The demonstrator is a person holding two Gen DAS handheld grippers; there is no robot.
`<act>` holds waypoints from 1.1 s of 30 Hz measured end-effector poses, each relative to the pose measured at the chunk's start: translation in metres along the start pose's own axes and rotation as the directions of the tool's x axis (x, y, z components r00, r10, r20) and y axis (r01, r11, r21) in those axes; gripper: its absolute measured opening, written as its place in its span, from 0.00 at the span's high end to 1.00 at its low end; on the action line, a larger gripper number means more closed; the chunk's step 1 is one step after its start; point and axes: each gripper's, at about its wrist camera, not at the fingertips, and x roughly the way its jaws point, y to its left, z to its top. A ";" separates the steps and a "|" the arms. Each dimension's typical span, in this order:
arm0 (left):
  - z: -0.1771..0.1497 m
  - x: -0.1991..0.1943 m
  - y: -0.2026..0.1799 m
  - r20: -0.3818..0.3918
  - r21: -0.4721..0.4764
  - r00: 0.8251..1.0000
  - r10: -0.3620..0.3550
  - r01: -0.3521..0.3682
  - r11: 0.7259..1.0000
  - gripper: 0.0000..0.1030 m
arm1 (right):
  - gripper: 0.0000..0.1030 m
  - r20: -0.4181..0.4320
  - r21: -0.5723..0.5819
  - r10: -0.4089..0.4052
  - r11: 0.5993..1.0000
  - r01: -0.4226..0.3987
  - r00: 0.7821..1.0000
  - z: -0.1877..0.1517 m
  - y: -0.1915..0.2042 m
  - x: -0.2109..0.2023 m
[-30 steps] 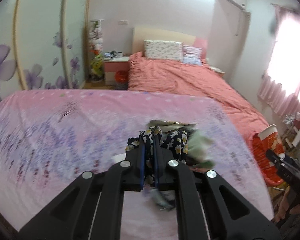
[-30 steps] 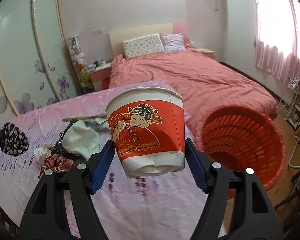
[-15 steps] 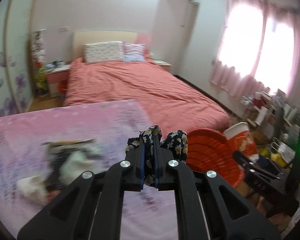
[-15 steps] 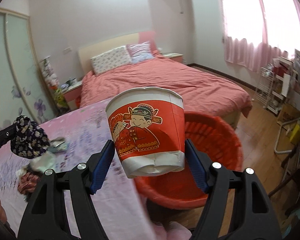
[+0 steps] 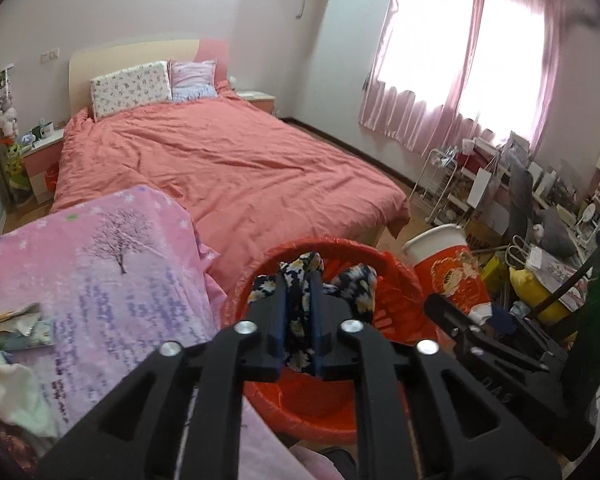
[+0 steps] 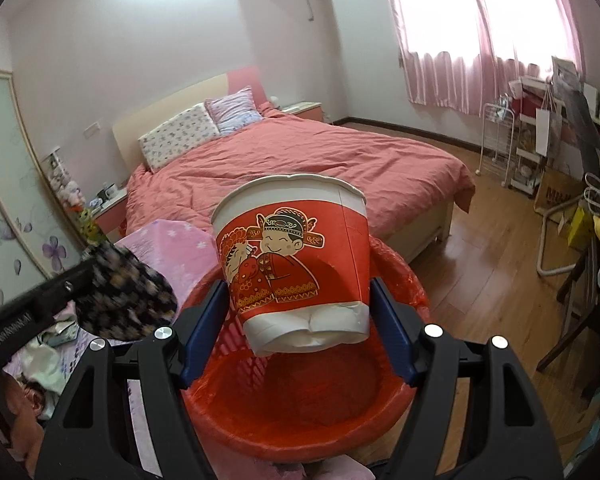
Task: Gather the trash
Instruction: 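Carry the floral cloth and red cup into the orange basket and release both, then move both tools back over the clutter pile on the bed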
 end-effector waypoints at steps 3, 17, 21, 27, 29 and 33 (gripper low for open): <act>-0.003 0.015 0.005 -0.026 -0.016 0.998 0.050 -0.050 0.999 0.61 | 0.27 -0.021 0.013 0.010 1.000 -0.010 1.000 -0.001 -0.004 0.010; -0.042 -0.053 0.077 -0.021 -0.054 0.970 0.243 -0.244 0.968 0.41 | 0.19 -0.016 -0.078 0.012 0.997 -0.013 1.000 -0.009 0.026 -0.022; -0.058 -0.088 0.103 -0.019 -0.078 0.957 0.289 -0.289 0.954 0.40 | 0.19 -0.029 -0.126 0.040 0.991 -0.043 0.999 -0.015 0.050 -0.027; -0.087 -0.143 0.165 -0.028 -0.150 0.925 0.379 -0.379 0.913 0.40 | 0.20 -0.076 -0.198 0.092 0.975 -0.105 0.993 -0.039 0.090 -0.036; -0.098 -0.161 0.189 -0.034 -0.174 0.904 0.426 -0.425 0.888 0.40 | 0.20 -0.092 -0.227 0.100 0.966 -0.119 0.991 -0.048 0.105 -0.037; -0.118 -0.185 0.239 -0.077 -0.245 0.867 0.492 -0.494 0.834 0.40 | 0.21 -0.119 -0.287 0.118 0.947 -0.148 0.986 -0.067 0.134 -0.037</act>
